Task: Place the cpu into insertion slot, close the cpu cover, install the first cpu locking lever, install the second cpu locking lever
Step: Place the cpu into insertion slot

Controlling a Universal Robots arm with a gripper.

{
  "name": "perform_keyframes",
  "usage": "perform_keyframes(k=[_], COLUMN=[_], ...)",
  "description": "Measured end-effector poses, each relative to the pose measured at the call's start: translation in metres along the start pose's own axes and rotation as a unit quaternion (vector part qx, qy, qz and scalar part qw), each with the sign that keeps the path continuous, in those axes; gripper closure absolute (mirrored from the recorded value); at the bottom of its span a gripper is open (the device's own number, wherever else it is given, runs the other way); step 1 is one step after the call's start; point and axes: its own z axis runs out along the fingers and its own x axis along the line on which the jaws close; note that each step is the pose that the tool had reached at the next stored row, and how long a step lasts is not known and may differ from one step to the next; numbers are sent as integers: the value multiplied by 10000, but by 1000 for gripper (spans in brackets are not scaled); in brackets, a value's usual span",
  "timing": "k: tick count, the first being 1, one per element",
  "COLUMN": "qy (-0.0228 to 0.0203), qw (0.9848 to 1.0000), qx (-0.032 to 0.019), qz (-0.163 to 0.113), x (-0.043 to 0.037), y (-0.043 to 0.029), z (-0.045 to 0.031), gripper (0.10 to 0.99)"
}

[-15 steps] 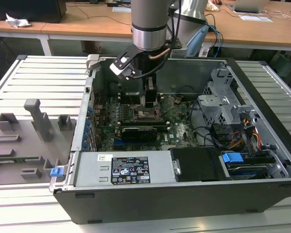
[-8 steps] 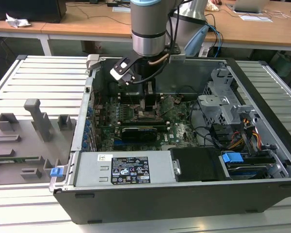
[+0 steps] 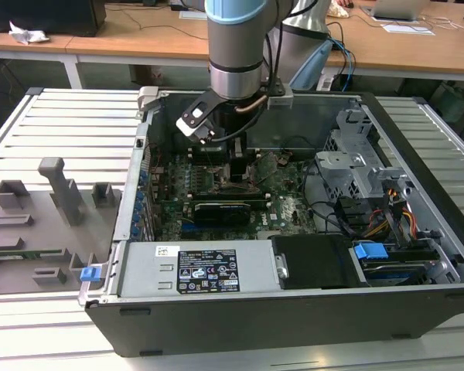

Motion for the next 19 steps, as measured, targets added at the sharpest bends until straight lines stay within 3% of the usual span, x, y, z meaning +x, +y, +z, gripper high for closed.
perform_keyframes(k=[19], qy=[-19], qw=[10000], qx=[0], qz=[91], x=[51], y=[-43], z=[128], gripper=[561])
